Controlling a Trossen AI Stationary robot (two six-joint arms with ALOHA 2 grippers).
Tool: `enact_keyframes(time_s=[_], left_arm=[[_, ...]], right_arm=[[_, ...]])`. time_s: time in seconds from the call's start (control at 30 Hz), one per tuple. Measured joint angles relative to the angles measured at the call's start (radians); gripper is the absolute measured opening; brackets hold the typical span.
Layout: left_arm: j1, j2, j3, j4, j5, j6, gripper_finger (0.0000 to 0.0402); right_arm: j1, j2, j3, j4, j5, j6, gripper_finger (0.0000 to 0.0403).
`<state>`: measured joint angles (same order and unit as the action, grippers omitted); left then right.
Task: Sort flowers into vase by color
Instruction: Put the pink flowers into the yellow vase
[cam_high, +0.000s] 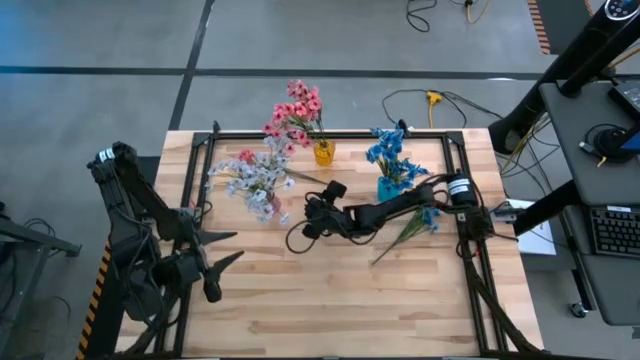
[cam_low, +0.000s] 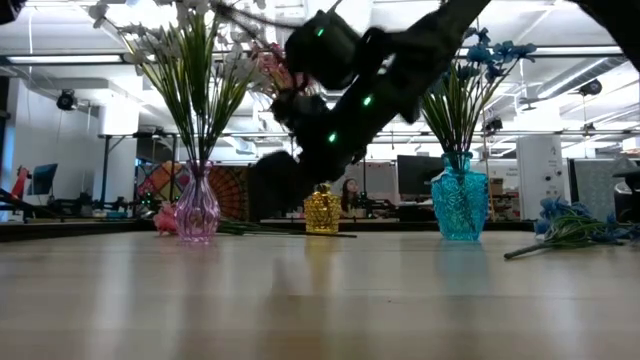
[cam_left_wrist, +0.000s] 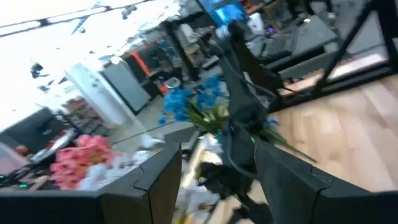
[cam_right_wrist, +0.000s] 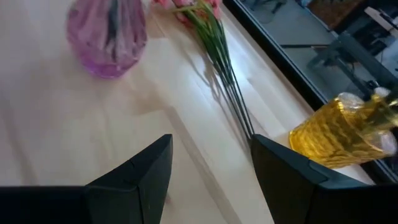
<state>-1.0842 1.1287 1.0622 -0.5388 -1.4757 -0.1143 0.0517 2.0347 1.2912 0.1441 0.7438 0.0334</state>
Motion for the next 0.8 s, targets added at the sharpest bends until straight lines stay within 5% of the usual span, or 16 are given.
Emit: enact_keyframes(time_s=[0.13,0.4,0.8], left_arm=[[-0.022,-0.001,0.000,-0.002,-0.092,0.000,0.0187],[-0.032,-0.005,0.000,-0.008,-0.096,0.011,0.0187],[-0.033,-0.005,0.000,-0.010,-0.096,0.019,0.0187]], right_arm=[[-0.023,0.050,0.045,0.001,0.004,0.004,0.0209],[-0.027,0.132,0.125,-0.009,0.148,-0.001,0.0209],[-0.100,0.149,0.148,-0.081,0.132,0.055,0.0209]])
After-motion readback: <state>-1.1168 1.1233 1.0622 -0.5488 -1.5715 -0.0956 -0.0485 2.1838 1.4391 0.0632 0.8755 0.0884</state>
